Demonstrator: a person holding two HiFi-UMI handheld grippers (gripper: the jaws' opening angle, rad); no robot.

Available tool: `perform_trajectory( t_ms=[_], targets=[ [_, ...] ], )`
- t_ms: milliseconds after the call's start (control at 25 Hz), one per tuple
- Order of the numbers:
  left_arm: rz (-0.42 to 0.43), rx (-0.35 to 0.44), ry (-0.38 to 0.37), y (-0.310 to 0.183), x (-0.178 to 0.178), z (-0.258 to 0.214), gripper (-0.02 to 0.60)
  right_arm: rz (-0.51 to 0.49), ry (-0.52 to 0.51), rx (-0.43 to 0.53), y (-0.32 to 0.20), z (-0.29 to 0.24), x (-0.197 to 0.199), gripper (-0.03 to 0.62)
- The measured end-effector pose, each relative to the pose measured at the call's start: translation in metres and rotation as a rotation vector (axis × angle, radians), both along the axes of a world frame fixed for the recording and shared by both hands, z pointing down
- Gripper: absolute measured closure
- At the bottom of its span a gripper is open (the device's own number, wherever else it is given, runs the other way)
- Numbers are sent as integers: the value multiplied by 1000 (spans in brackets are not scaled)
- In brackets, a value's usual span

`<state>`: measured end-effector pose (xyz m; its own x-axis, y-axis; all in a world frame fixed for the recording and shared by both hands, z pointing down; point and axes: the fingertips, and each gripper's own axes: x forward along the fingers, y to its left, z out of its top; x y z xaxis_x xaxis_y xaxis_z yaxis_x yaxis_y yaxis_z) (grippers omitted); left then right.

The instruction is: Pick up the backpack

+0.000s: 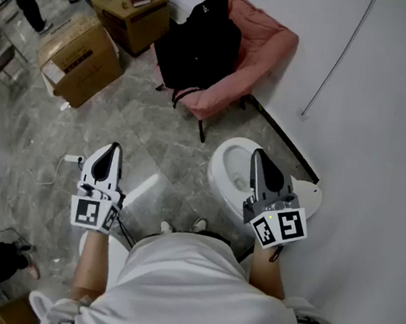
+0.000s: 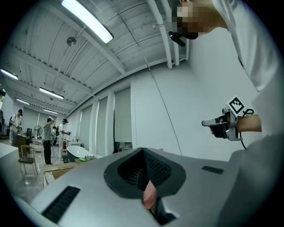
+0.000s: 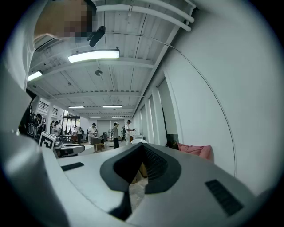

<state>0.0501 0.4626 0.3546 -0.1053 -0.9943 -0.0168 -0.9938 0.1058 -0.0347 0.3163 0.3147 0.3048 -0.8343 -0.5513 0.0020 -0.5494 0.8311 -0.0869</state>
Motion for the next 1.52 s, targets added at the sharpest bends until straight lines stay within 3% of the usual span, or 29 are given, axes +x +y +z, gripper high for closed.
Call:
perform_trajectory(
  t_ms=[240,440,1000,1240,1520],
  targets=[
    [-4,3,7,5,-5,4,565,-14,4,-5,5,4,-8,576],
    [-12,8,20,11,-12,8,565,-18,-55,-41,4,5,-13,574],
    [37,-2,66,27,-50,29,565,-17,12,-41,37,21,-66,574],
    [28,-31,62,5,-68,43,565,-44,22,-62,0,37,-98,574],
    [-45,-86,58,-66,-131,59,565,-123,-5,-79,-97,53,-174,575]
  ],
)
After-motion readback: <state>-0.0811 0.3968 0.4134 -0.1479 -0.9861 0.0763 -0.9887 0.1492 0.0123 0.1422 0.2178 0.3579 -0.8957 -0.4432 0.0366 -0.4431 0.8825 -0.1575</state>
